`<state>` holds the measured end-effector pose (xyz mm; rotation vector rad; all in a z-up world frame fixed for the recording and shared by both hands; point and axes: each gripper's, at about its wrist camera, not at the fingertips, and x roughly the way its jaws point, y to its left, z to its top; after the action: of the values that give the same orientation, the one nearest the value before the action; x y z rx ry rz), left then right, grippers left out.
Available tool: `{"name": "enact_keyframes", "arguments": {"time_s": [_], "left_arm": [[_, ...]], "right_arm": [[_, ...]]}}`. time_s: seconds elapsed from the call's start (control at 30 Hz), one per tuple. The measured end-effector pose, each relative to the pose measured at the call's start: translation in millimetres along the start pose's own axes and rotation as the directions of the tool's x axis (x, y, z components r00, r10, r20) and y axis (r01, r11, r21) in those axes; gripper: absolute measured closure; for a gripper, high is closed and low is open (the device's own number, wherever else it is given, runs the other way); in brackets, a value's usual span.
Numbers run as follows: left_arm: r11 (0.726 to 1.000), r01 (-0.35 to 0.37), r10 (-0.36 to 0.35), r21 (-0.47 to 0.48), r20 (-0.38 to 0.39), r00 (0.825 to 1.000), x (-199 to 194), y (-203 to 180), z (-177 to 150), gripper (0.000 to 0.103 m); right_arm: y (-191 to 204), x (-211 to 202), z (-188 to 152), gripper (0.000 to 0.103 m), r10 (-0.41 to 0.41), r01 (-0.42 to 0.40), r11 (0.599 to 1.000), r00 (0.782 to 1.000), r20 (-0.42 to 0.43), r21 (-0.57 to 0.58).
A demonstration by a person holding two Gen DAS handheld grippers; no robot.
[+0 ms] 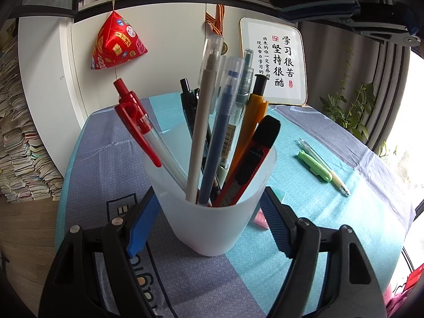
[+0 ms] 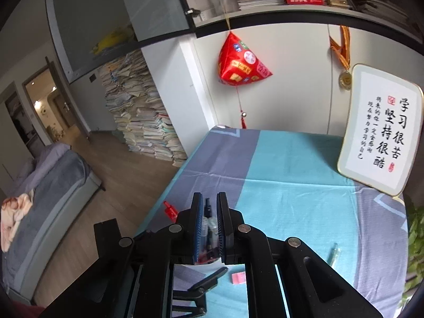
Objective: Organize stationery
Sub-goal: 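Move the right tool to the clear pen with green grip and grasp it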
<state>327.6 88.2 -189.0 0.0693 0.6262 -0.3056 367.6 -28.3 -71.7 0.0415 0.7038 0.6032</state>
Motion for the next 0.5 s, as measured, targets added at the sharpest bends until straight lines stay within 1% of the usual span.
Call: {"name": "enact_keyframes", "arguments": {"time_s": [0.07,0.17,0.23,0.3,0.37,0.4,0.5], "left_arm": [[1.000,0.000,0.000,0.000,0.000,1.000,0.0,0.0,0.0,0.027],[1.000,0.000,0.000,0.000,0.000,1.000,-0.1,0.0,0.0,0.027],[1.000,0.000,0.000,0.000,0.000,1.000,-0.2,-0.1,0.0,0.027],[1.000,0.001,-0.001,-0.002,-0.001,1.000,0.0,0.2,0.3,0.027],[1.000,0.001,-0.001,-0.002,-0.001,1.000,-0.6,-0.1,0.3,0.027],[1.000,0.000,0.000,-0.001,-0.001,1.000,-0.2,0.1,0.4,0.027],[1.000,0.000,0.000,-0.001,-0.001,1.000,-0.2,-0.2,0.4,0.027]], "right_arm": [[-15.7,-6.9,-1.6,0.094,-0.059,0.059,0.998,0.998,-0.009,0.023],[-47.9,-0.8,-11.5,0.094,-0.155,0.160,0.984,0.985,-0.080,0.072],[-68.8,12.9,-23.7,0.094,-0.225,0.240,0.967,0.961,-0.158,0.082],[-87.4,28.2,-38.4,0.094,-0.282,0.308,0.948,0.930,-0.235,0.078],[-105.6,38.7,-52.8,0.094,-0.302,0.346,0.932,0.905,-0.298,0.106],[-115.4,43.5,-58.0,0.094,-0.303,0.359,0.924,0.897,-0.322,0.131],[-137.7,53.4,-67.0,0.094,-0.302,0.384,0.906,0.881,-0.364,0.179]]}}
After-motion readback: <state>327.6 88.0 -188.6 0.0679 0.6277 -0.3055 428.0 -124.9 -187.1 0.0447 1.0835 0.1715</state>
